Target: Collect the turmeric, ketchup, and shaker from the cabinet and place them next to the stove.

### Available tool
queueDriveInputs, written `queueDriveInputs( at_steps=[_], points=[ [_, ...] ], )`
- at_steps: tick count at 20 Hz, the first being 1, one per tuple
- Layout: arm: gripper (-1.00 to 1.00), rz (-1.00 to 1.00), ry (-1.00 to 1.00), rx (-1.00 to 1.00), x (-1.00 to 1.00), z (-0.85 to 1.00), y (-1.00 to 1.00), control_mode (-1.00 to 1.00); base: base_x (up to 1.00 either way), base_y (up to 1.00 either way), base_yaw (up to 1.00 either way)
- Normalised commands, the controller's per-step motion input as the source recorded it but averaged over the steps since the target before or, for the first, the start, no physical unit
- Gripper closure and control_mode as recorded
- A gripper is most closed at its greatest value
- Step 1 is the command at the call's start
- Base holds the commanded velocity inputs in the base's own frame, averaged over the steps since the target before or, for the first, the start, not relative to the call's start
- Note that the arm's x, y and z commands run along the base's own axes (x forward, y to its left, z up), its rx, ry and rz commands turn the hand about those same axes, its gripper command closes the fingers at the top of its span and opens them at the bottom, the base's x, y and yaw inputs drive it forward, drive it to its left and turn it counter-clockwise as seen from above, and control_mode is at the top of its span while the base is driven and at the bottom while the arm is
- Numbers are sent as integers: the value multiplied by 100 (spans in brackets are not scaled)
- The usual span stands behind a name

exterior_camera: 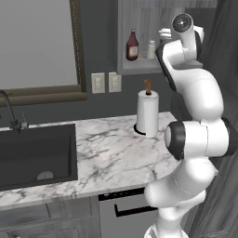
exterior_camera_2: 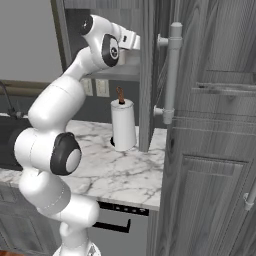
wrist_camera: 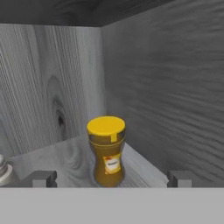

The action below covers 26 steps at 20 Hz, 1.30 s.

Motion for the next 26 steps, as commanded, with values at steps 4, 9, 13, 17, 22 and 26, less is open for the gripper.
queueDriveInputs(
  at_steps=[4,9,13,17,22,26],
  points=[
    [-100,0,0,0,14,0,-5,-100,0,0,0],
    [-100,0,1,0,15,0,-2,-100,0,0,0],
    [-100,0,1,0,18,0,-2,-100,0,0,0],
    [-100,0,1,0,22,0,-3,-100,0,0,0],
    [-100,0,1,0,23,0,-4,-100,0,0,0],
    [-100,0,0,0,18,0,-15,-100,0,0,0]
  ],
)
